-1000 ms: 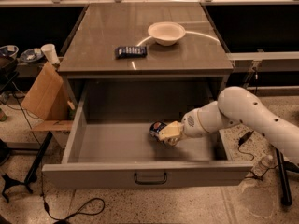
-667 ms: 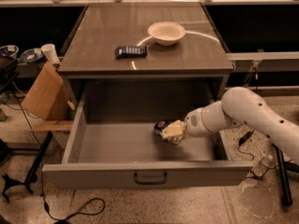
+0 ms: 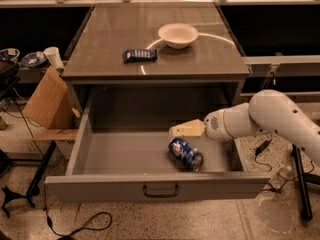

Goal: Place pepsi can into top drawer

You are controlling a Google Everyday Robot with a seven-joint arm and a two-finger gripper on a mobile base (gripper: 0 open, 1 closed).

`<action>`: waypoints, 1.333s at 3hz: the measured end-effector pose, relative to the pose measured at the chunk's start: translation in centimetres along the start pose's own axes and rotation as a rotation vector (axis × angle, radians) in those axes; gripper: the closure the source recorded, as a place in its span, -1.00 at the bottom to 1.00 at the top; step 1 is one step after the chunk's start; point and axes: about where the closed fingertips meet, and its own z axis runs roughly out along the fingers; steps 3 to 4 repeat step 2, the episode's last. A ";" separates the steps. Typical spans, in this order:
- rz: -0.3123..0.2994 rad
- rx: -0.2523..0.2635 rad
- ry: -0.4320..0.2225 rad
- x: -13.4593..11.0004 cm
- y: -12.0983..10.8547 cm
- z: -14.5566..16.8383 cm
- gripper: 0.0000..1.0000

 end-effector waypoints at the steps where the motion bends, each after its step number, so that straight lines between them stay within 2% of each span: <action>1: -0.014 -0.002 -0.040 -0.7 0.5 -1.1 -1.00; 4: -0.014 -0.002 -0.040 -0.7 0.5 -1.1 -1.00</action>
Offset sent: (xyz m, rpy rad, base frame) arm 0.0015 -0.0030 0.0127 0.0094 -0.0357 -0.0117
